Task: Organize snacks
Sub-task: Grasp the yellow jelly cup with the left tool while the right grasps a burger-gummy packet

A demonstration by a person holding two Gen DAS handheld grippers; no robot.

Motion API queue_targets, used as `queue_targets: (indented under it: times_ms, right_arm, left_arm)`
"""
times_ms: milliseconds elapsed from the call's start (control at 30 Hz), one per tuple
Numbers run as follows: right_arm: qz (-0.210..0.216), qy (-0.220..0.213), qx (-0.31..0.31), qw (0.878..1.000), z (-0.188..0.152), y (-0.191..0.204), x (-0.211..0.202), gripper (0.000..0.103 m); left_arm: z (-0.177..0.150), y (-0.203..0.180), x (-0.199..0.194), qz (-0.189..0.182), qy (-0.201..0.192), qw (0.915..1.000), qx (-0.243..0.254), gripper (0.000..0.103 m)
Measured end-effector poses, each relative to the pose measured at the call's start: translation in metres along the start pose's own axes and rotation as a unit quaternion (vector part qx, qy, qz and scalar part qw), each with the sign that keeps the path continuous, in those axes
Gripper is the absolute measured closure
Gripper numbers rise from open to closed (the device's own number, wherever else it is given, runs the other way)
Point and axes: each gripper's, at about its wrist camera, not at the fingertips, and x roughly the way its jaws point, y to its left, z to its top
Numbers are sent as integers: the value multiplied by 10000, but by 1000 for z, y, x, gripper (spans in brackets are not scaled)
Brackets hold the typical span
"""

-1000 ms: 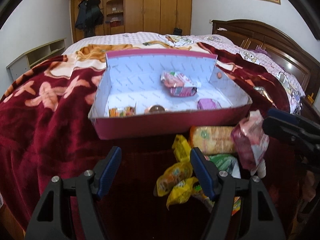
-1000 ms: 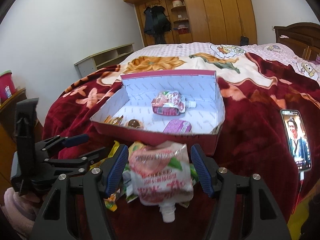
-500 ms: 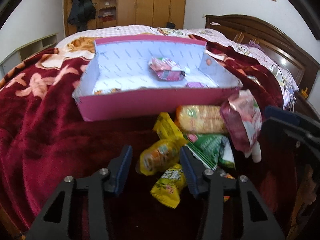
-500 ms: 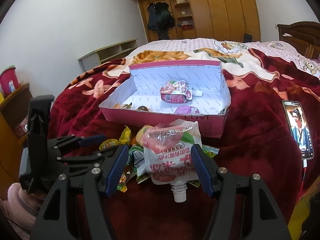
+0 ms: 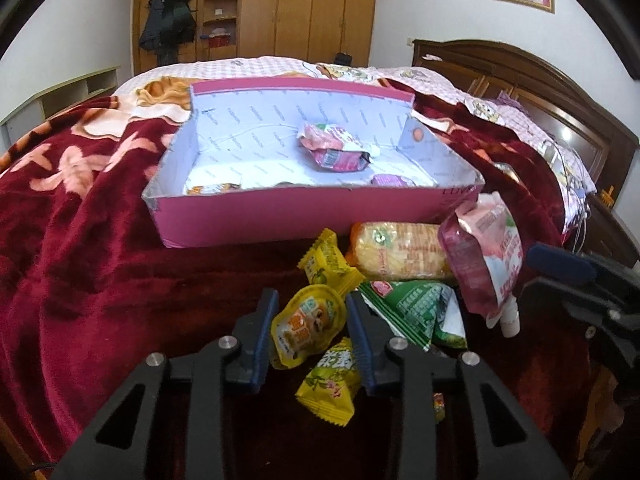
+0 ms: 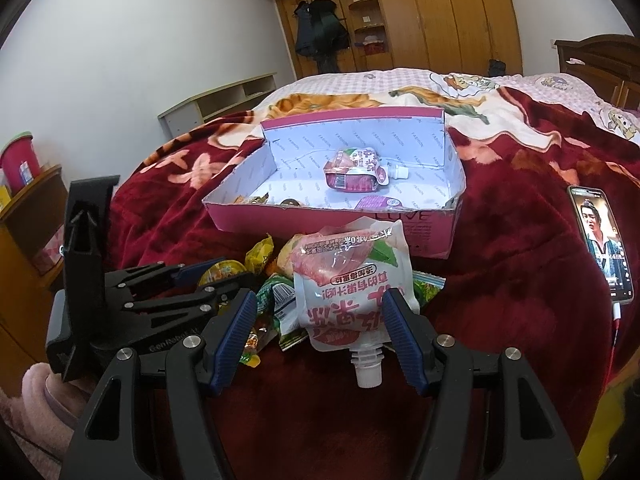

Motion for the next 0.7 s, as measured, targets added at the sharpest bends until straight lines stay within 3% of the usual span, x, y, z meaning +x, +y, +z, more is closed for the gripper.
queue_targets:
  times_ms: [333, 700]
  right_arm:
    - [216, 113, -60, 9997, -6, 13, 2, 37]
    - [534, 436, -333, 9971, -19, 44, 17, 37]
  left_arm:
    - [3, 29, -24, 115, -206, 9991, -341, 67]
    - [-14, 52, -28, 283, -143, 9975, -636, 67]
